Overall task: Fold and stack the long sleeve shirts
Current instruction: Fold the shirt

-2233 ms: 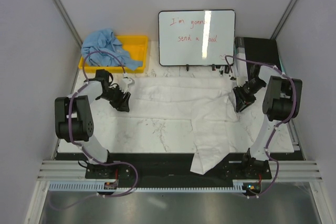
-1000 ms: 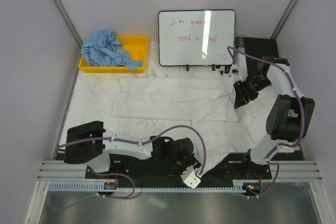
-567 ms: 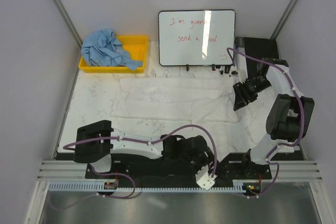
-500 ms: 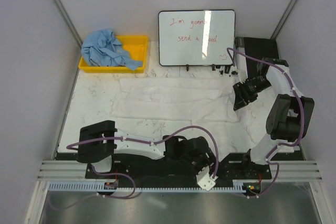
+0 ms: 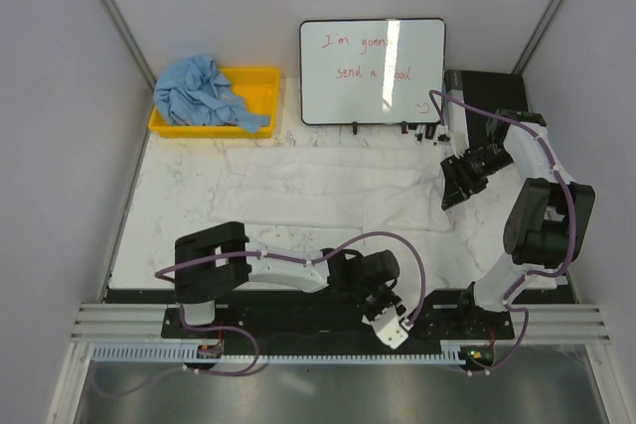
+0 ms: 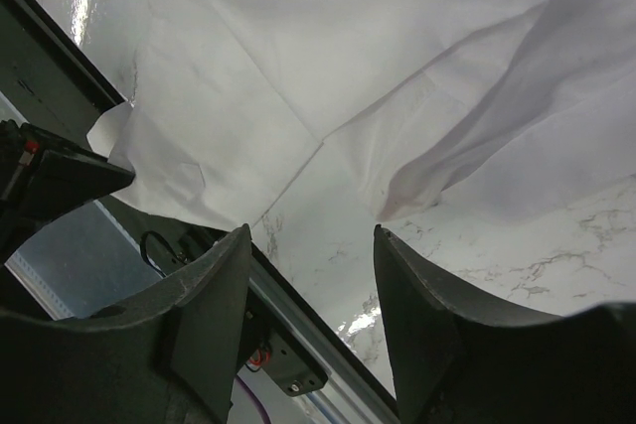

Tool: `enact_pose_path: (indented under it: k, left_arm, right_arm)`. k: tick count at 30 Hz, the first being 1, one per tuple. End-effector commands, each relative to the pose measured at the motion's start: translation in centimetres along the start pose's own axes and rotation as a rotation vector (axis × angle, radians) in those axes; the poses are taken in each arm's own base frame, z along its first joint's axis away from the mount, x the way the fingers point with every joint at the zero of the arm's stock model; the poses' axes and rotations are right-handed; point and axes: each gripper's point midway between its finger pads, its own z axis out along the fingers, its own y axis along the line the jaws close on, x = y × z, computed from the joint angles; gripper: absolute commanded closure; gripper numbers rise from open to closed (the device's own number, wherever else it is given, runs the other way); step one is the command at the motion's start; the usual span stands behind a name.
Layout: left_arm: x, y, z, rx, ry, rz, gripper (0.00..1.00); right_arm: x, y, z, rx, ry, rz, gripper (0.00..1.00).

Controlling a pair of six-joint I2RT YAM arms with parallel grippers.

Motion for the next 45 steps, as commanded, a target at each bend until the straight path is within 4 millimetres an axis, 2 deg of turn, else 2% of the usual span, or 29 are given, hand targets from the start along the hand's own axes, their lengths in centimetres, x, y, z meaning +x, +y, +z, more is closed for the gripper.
enact_pose_path:
  k: [1, 3, 4, 5, 6, 7, 8, 9, 10, 11, 12, 14, 15, 17, 18, 20, 21, 24, 25, 27, 29, 30, 34, 35, 37, 38, 40, 42, 45]
  left_arm:
    - [-1.2, 1.8, -1.0, -0.037, -0.048, 0.016, 0.78]
    - [-3.1, 3.7, -2.4, -0.118, -0.104, -0.008, 0.97]
    - [-4.6, 5.3, -4.0, -0.176, -0.138, -0.01, 0.98]
    - [-5.1, 6.2, -5.1, -0.21, -0.154, -0.078, 0.98]
    - [-5.3, 9.0, -7.3, -0.283, -0.174, -0.124, 0.98]
    - [-5.6, 10.3, -9.4, -0.327, -0.213, -0.245, 0.98]
    - [-5.0, 11.5, -11.0, -0.36, -0.221, -0.324, 0.98]
    - [-2.8, 14.1, -14.3, -0.445, -0.22, -0.409, 0.98]
    - [-1.6, 14.9, -16.0, -0.481, -0.223, -0.482, 0.98]
    - [-0.9, 15.4, -18.1, -0.516, -0.255, -0.589, 0.98]
    - [2.3, 15.8, -20.7, -0.579, -0.24, -0.692, 0.98]
    - [4.6, 15.2, -22.8, -0.616, -0.263, -0.857, 0.98]
    - [7.7, 14.1, -23.6, -0.648, -0.244, -0.955, 0.98]
    - [10.3, 12.5, -23.6, -0.662, -0.235, -1.107, 0.98]
    - [12.6, 11.1, -23.5, -0.68, -0.211, -1.187, 0.98]
    - [14.7, 9.5, -23.0, -0.697, -0.204, -1.304, 0.98]
    - [16.2, 8.0, -22.5, -0.7, -0.192, -1.394, 0.98]
    - [17.9, 5.6, -21.8, -0.703, -0.184, -1.488, 0.98]
    - [18.0, 5.6, -21.8, -0.708, -0.198, -1.478, 0.97]
    - [18.6, 4.6, -21.3, -0.69, -0.182, -1.518, 0.74]
    - [19.3, 3.3, -21.3, -0.672, -0.148, -1.584, 0.6]
    - [20.1, 2.5, -22.0, -0.689, -0.141, -1.617, 0.59]
    - [19.0, 2.9, -25.2, -0.76, -0.153, -1.496, 0.52]
    - [17.8, 3.6, -25.4, -0.767, -0.131, -1.4, 0.51]
    - [17.8, 4.1, -25.4, -0.787, -0.004, -1.312, 0.5]
    - [17.2, 4.3, -23.7, -0.742, 0.039, -1.289, 0.43]
    - [17.3, 5.3, -23.4, -0.743, 0.12, -1.286, 0.31]
    - [17.3, 5.9, -22.2, -0.718, 0.154, -1.295, 0.3]
    - [18.8, 6.1, -21.0, -0.73, 0.221, -1.326, 0.31]
  right_arm:
    - [-0.2, 0.7, -0.2, -0.028, -0.018, -0.017, 0.4]
    - [-0.4, 0.8, -0.2, -0.036, -0.025, -0.021, 0.4]
    - [-0.6, 0.8, -0.1, -0.038, -0.029, -0.024, 0.39]
    - [-0.9, 0.8, -0.1, -0.043, -0.032, -0.026, 0.39]
    - [-1.5, 0.7, -0.3, -0.043, -0.044, -0.032, 0.38]
    - [-1.9, 0.7, -0.3, -0.042, -0.049, -0.04, 0.38]
    - [-2.3, 0.6, -0.4, -0.041, -0.056, -0.041, 0.37]
    - [-3.4, 0.4, -0.9, -0.037, -0.081, -0.053, 0.36]
    - [-4.0, 0.4, -1.1, -0.038, -0.092, -0.053, 0.36]
    - [-4.6, 0.3, -1.3, -0.038, -0.108, -0.057, 0.35]
    - [-5.7, 0.3, -1.7, -0.048, -0.136, -0.062, 0.33]
    - [-7.2, 0.6, -2.0, -0.064, -0.159, -0.081, 0.31]
    - [-7.6, 0.8, -1.9, -0.071, -0.162, -0.081, 0.29]
    - [-8.6, 1.7, -1.3, -0.093, -0.164, -0.109, 0.27]
    - [-8.8, 1.9, -0.8, -0.103, -0.153, -0.101, 0.27]
    - [-9.2, 2.6, 0.3, -0.118, -0.141, -0.112, 0.27]
    - [-9.3, 2.7, 0.7, -0.121, -0.132, -0.114, 0.28]
    - [-9.2, 3.1, 1.9, -0.112, -0.112, -0.113, 0.3]
    - [-9.1, 2.9, 2.0, -0.109, -0.112, -0.102, 0.3]
    - [-9.1, 3.4, 3.0, -0.108, -0.085, -0.113, 0.31]
    - [-9.0, 3.4, 3.2, -0.107, -0.076, -0.105, 0.32]
    - [-8.9, 3.2, 3.3, -0.102, -0.07, -0.103, 0.32]
    - [-8.4, 2.6, 3.5, -0.069, -0.048, -0.094, 0.34]
    - [-8.2, 2.2, 3.7, -0.055, -0.042, -0.091, 0.35]
    - [-7.7, 1.6, 3.8, -0.031, -0.029, -0.075, 0.36]
    - [-7.3, 1.5, 4.1, -0.036, -0.022, -0.061, 0.37]
    - [-6.8, 1.3, 4.0, -0.04, -0.021, -0.025, 0.41]
    - [-6.1, 0.7, 3.7, -0.04, -0.027, 0.011, 0.42]
    - [-5.3, -0.2, 3.1, -0.031, -0.037, 0.053, 0.43]
